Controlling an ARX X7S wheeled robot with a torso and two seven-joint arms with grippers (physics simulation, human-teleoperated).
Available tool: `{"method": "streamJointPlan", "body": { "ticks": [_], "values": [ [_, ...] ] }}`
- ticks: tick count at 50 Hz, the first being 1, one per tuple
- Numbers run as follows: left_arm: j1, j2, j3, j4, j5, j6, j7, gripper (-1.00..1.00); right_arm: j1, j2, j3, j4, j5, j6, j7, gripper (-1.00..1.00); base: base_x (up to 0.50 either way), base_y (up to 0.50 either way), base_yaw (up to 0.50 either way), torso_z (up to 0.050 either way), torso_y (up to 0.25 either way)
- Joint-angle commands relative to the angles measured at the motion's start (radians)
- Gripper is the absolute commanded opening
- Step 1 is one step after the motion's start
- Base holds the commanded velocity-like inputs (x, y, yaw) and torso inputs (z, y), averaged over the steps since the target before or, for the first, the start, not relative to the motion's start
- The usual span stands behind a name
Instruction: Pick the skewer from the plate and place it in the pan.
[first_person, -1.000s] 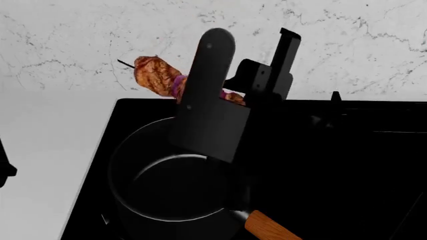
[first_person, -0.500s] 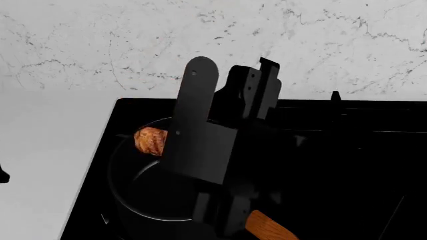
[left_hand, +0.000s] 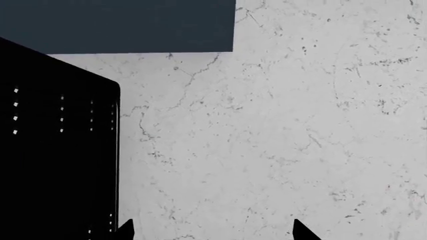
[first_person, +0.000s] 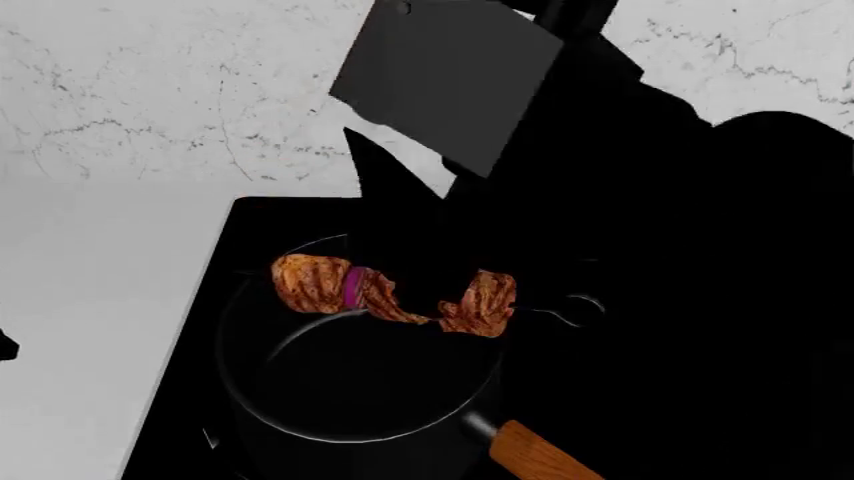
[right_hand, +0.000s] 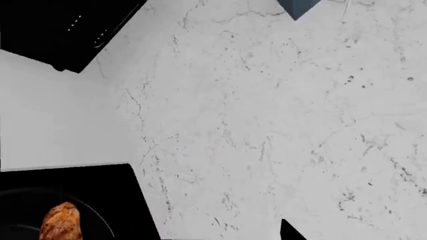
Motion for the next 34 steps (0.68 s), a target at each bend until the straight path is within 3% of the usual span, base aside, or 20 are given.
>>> {"method": "streamJointPlan", "body": {
  "ticks": [1, 6, 10, 14, 20, 34],
  "values": [
    [-0.056, -0.016, 0.016, -0.030, 0.002, -0.007, 0.022, 1.00, 0.055, -0.012, 0.342, 0.116, 0.213, -0.009, 0.243, 1.00, 0.00, 0.00, 0.00, 0.000, 0.000],
    [-0.080, -0.016, 0.027, -0.084, 0.025, 0.024, 0.069, 1.00, -0.146, 0.016, 0.564, 0.095, 0.309, -0.119, 0.583, 1.00, 0.00, 0.00, 0.00, 0.000, 0.000],
    [-0.070, -0.007, 0.018, -0.106, 0.041, 0.067, 0.095, 1.00, -0.535, 0.022, 0.729, -0.042, 0.337, -0.320, 0.812, 1.00, 0.00, 0.00, 0.00, 0.000, 0.000],
    [-0.038, 0.010, 0.014, -0.114, 0.057, 0.107, 0.112, 1.00, -0.814, -0.008, 0.768, -0.142, 0.271, -0.459, 0.855, 1.00, 0.00, 0.00, 0.00, 0.000, 0.000],
    [0.083, 0.050, 0.015, -0.134, 0.121, 0.207, 0.140, 1.00, -1.181, -0.111, 0.855, -0.113, 0.198, -0.677, 0.884, 1.00, 0.00, 0.00, 0.00, 0.000, 0.000],
    [0.098, 0.061, 0.013, -0.095, 0.090, 0.184, 0.098, 1.00, -1.271, -0.133, 0.852, -0.096, 0.167, -0.720, 0.860, 1.00, 0.00, 0.00, 0.00, 0.000, 0.000]
  ]
}}
